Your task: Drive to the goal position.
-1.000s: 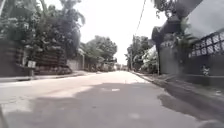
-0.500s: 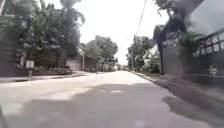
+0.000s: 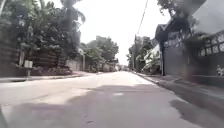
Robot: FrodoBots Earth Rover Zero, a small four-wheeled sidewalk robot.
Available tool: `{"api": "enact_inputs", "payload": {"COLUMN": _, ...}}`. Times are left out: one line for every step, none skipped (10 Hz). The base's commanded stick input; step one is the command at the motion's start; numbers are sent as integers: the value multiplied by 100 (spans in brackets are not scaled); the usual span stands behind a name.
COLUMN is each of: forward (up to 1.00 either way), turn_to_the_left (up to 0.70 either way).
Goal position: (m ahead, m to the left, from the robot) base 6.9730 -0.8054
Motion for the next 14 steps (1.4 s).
{"api": "enact_inputs", "payload": {"forward": 50, "turn_to_the_left": -44}}
{"api": "enact_inputs", "payload": {"forward": 50, "turn_to_the_left": -38}}
{"api": "enact_inputs", "payload": {"forward": 50, "turn_to_the_left": -33}}
{"api": "enact_inputs", "payload": {"forward": 50, "turn_to_the_left": -27}}
{"api": "enact_inputs", "payload": {"forward": 50, "turn_to_the_left": -21}}
{"api": "enact_inputs", "payload": {"forward": 50, "turn_to_the_left": -16}}
{"api": "enact_inputs", "payload": {"forward": 50, "turn_to_the_left": -12}}
{"api": "enact_inputs", "payload": {"forward": 50, "turn_to_the_left": -8}}
{"api": "enact_inputs", "payload": {"forward": 50, "turn_to_the_left": -3}}
{"api": "enact_inputs", "payload": {"forward": 50, "turn_to_the_left": 0}}
{"api": "enact_inputs", "payload": {"forward": 50, "turn_to_the_left": 0}}
{"api": "enact_inputs", "payload": {"forward": 50, "turn_to_the_left": 0}}
{"api": "enact_inputs", "payload": {"forward": 50, "turn_to_the_left": 0}}
{"api": "enact_inputs", "payload": {"forward": 50, "turn_to_the_left": 0}}
